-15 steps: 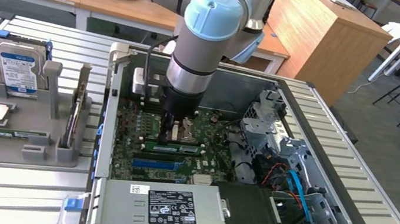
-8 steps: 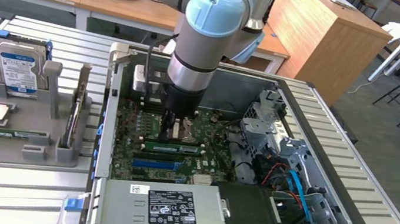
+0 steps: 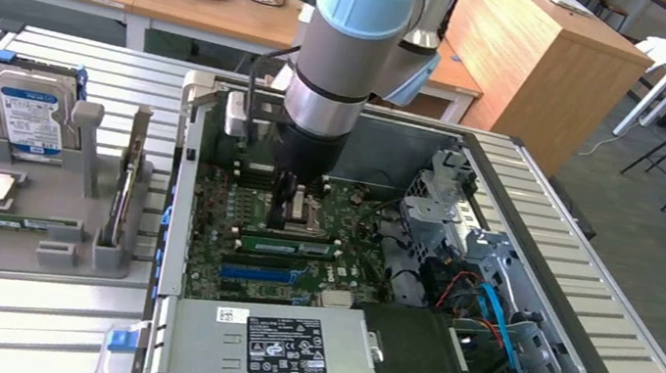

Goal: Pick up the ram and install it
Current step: 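Press down the ram until it locks into place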

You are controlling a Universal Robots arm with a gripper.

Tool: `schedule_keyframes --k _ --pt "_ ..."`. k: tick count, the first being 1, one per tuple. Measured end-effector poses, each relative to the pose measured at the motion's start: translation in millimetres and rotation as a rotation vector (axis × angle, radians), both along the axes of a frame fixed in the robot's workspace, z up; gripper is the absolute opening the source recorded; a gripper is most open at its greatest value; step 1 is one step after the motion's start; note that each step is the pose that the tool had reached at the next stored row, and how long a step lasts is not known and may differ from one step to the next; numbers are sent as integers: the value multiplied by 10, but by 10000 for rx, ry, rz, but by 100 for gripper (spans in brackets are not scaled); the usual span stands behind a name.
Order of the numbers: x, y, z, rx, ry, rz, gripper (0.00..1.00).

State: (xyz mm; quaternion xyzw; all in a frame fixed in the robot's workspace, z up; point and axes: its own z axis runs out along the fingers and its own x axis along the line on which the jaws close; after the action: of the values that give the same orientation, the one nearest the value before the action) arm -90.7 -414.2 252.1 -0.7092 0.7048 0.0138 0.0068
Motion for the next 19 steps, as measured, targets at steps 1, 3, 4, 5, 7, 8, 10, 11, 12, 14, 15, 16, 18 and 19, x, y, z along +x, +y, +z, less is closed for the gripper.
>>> schedule_keyframes --k 1,3,4,5,7,8,10,11,12,14,15,16,18,19 --pt "0 0 29 0 -1 -1 10" --pt "0 0 84 1 -1 0 10" --pt "0 0 112 1 -1 0 10" --pt "0 0 139 0 -1 0 10" --pt "0 0 198 0 -1 0 10" --pt "0 0 227 0 -1 0 10" --pt "0 0 282 0 -1 0 10" --pt "0 0 311 0 -1 0 10" --pt "0 0 337 -2 -1 0 10" --pt "0 0 387 -4 0 0 10" --pt "0 0 410 -3 -1 0 10" --pt "0 0 433 -4 -1 0 10" --pt "0 0 482 -4 0 0 10" --pt "0 0 505 -4 -1 0 10"
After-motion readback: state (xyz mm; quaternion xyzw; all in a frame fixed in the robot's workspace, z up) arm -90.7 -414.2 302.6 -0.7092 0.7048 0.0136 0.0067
